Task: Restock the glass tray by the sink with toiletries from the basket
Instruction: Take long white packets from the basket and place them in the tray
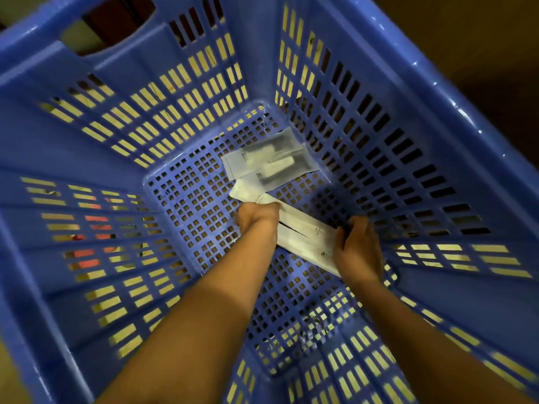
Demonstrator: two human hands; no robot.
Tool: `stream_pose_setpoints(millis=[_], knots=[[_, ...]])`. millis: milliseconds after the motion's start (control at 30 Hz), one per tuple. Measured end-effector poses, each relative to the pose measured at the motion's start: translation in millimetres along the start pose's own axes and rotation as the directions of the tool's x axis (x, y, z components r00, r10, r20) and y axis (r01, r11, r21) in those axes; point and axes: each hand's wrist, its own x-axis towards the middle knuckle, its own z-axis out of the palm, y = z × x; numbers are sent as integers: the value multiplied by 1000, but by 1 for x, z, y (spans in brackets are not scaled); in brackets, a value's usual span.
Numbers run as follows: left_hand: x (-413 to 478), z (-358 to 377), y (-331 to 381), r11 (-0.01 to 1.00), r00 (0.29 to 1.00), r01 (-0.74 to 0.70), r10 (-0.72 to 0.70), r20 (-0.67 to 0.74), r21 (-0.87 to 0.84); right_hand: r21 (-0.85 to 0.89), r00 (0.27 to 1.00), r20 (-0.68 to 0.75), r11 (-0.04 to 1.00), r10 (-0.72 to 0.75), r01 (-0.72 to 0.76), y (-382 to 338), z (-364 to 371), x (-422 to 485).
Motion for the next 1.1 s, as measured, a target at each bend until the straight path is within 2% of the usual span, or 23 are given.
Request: stream_pose_setpoints(millis=[100, 167, 267, 400, 500, 600, 700, 867, 1000, 1100], knots=[[-2, 3, -2, 996, 1000, -11, 12, 14, -90, -195, 985, 148, 974, -88, 117, -1, -1, 5], [-3, 5, -5, 988, 1000, 3, -1, 11, -154, -249, 969, 215, 952, -122, 175, -5, 0, 11], [-5, 4, -10, 965, 999, 47, -46, 12, -257, -216, 963, 216, 954, -160, 207, -12, 0, 18], [-16, -11, -23, 927, 999, 41, -49, -11, -372, -74, 987, 116, 990, -113, 122, -15, 0, 9], [-24, -32, -32, 930, 998, 63, -59, 21, -362, -103, 970, 186, 979, -156, 178, -6, 5, -11], [-24, -54, -37, 953, 993, 113, -102, 53, -281, -309, 914, 339, 891, -224, 333, 3, 16, -32], [-23, -61, -46, 981, 991, 119, -107, 81, -151, -474, 897, 380, 786, -224, 397, 4, 23, -40], [-35, -57, -54, 951, 924, 239, -160, 346, -199, -517, 909, 351, 763, -224, 388, -10, 20, -35], [-51, -53, -55, 906, 889, 295, -144, 434, -303, -532, 891, 382, 730, -246, 430, -18, 11, -32], [-65, -50, -56, 882, 884, 309, -129, 449, -356, -412, 901, 398, 844, -172, 343, -22, 6, -33]])
